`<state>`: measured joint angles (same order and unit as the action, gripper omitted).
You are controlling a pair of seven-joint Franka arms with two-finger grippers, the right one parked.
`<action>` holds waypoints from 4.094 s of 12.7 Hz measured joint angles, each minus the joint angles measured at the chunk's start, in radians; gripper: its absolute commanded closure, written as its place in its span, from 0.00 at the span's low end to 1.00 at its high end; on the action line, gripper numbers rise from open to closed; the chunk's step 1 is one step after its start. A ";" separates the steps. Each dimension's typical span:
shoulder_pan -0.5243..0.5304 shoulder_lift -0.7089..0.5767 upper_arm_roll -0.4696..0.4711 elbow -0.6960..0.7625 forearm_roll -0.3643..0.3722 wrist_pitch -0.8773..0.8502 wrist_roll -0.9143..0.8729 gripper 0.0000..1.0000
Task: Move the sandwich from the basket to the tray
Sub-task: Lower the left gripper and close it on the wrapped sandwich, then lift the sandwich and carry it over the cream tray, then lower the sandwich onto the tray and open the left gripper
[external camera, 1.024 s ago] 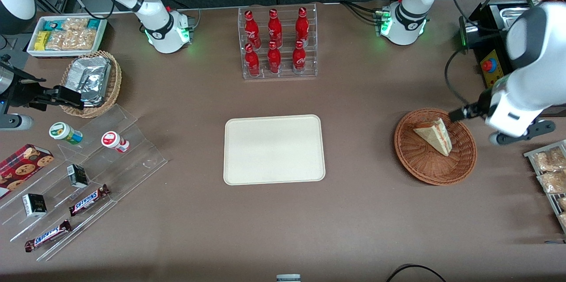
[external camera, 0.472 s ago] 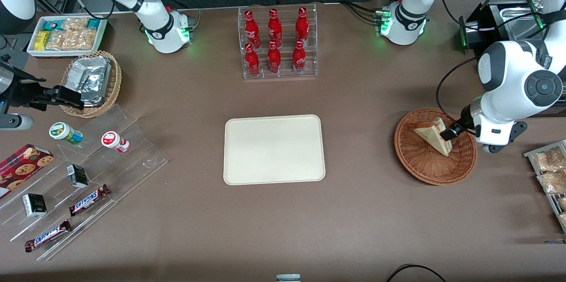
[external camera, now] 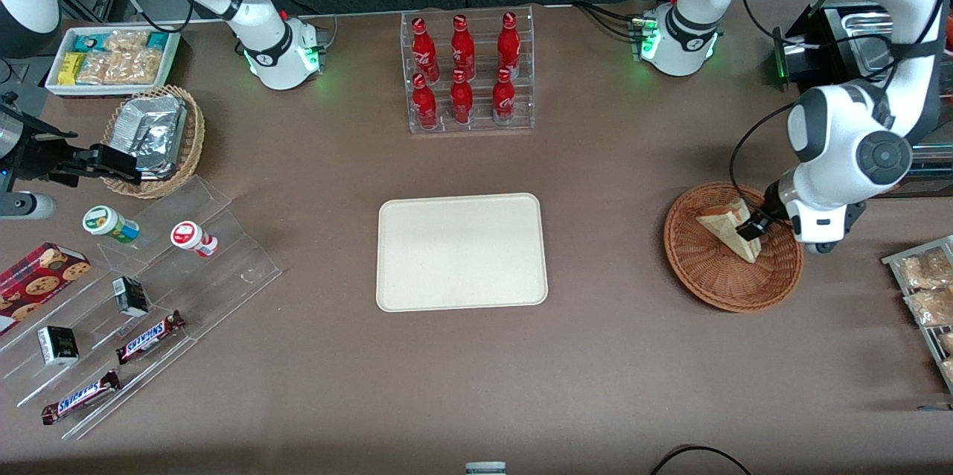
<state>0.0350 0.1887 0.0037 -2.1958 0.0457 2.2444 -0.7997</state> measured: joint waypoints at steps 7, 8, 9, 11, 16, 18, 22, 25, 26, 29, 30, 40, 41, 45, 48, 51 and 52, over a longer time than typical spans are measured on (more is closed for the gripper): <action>0.000 0.131 0.000 0.000 -0.002 0.118 -0.011 0.65; 0.000 0.148 0.000 0.000 -0.002 0.127 -0.012 0.92; 0.000 0.157 0.000 0.000 -0.002 0.132 -0.012 1.00; 0.000 0.160 0.000 0.002 -0.002 0.133 -0.012 1.00; -0.003 0.117 -0.011 0.122 -0.025 -0.074 -0.012 1.00; -0.007 0.085 -0.050 0.258 -0.081 -0.276 -0.035 1.00; -0.073 0.081 -0.167 0.505 -0.097 -0.506 -0.194 1.00; -0.256 0.105 -0.203 0.578 -0.097 -0.510 -0.260 1.00; -0.326 0.122 -0.205 0.597 -0.096 -0.509 -0.266 1.00; -0.489 0.214 -0.207 0.683 -0.093 -0.504 -0.269 1.00; -0.534 0.252 -0.206 0.713 -0.089 -0.494 -0.268 1.00; -0.693 0.501 -0.204 0.781 -0.061 -0.299 0.001 1.00; -0.693 0.525 -0.200 0.792 -0.060 -0.280 0.007 1.00; -0.692 0.636 -0.188 0.873 -0.053 -0.219 0.012 1.00; -0.692 0.674 -0.159 0.927 -0.047 -0.214 0.012 1.00; -0.691 0.683 -0.143 0.943 -0.046 -0.189 0.012 1.00; -0.692 0.686 -0.138 0.944 -0.046 -0.180 0.012 1.00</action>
<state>-0.6568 0.8745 -0.1344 -1.2513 0.0000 2.0642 -0.7879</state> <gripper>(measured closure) 0.806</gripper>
